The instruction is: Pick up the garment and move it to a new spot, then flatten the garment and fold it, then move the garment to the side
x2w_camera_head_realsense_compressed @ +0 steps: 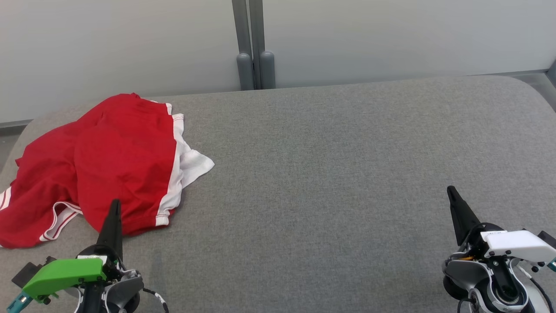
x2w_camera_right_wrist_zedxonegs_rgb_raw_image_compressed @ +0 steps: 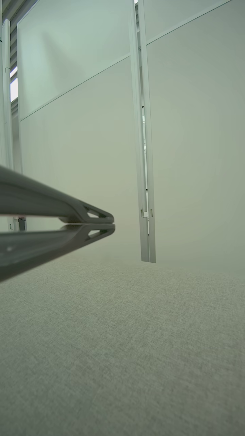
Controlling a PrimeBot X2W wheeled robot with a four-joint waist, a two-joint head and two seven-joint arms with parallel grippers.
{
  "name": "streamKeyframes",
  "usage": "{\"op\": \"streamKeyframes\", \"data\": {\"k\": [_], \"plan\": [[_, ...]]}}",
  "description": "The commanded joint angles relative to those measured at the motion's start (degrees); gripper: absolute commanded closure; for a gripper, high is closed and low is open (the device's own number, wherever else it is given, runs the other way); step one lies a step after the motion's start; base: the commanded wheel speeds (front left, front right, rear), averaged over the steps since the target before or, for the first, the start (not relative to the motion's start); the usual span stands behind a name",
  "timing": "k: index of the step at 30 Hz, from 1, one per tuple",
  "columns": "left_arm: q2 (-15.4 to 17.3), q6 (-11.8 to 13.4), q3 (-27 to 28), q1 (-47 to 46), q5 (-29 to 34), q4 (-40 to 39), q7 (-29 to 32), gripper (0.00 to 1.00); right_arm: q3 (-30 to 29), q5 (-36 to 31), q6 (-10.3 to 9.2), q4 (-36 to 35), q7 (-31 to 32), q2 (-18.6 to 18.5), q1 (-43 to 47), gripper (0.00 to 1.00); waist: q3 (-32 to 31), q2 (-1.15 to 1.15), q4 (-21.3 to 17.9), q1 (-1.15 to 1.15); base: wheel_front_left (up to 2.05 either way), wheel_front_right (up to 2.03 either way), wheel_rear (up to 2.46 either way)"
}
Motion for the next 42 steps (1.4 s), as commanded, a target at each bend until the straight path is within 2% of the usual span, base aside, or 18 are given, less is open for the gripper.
{"op": "streamKeyframes", "data": {"k": [1,17,18,29,35,42], "plan": [[0.4,-0.3,0.1,-0.8,0.0,-0.1,0.2,1.00,-0.1,0.4,0.00,-0.2,0.1,-0.3,-0.3,1.00,0.0,0.00,0.0,0.00,0.00,0.00,0.00],[0.4,-0.3,0.1,-0.8,0.0,-0.1,0.2,1.00,-0.1,0.4,0.00,-0.2,0.1,-0.3,-0.3,1.00,0.0,0.00,0.0,0.00,0.00,0.00,0.00],[0.0,0.0,0.0,0.0,0.0,0.0,0.0,0.00,0.0,0.0,0.00,0.0,0.0,0.0,0.0,0.00,0.0,0.00,0.0,0.00,0.00,0.00,0.00],[0.0,0.0,-2.9,0.7,1.2,-0.2,-2.9,0.00,2.0,-3.1,-0.01,-0.9,-2.9,0.0,1.1,0.00,0.0,0.00,0.1,0.00,0.00,0.00,0.00],[0.0,0.0,-4.1,0.9,4.9,-0.4,-4.5,0.00,2.8,-9.8,-0.01,-2.1,-4.5,-0.3,1.4,0.00,0.0,0.00,0.2,0.00,0.00,0.00,0.00],[0.0,0.0,-5.0,1.3,12.7,-0.5,-6.2,0.00,4.0,-20.4,-0.01,-3.9,-6.2,-0.8,1.8,0.00,0.0,0.00,0.3,0.00,0.00,0.00,0.00]]}}
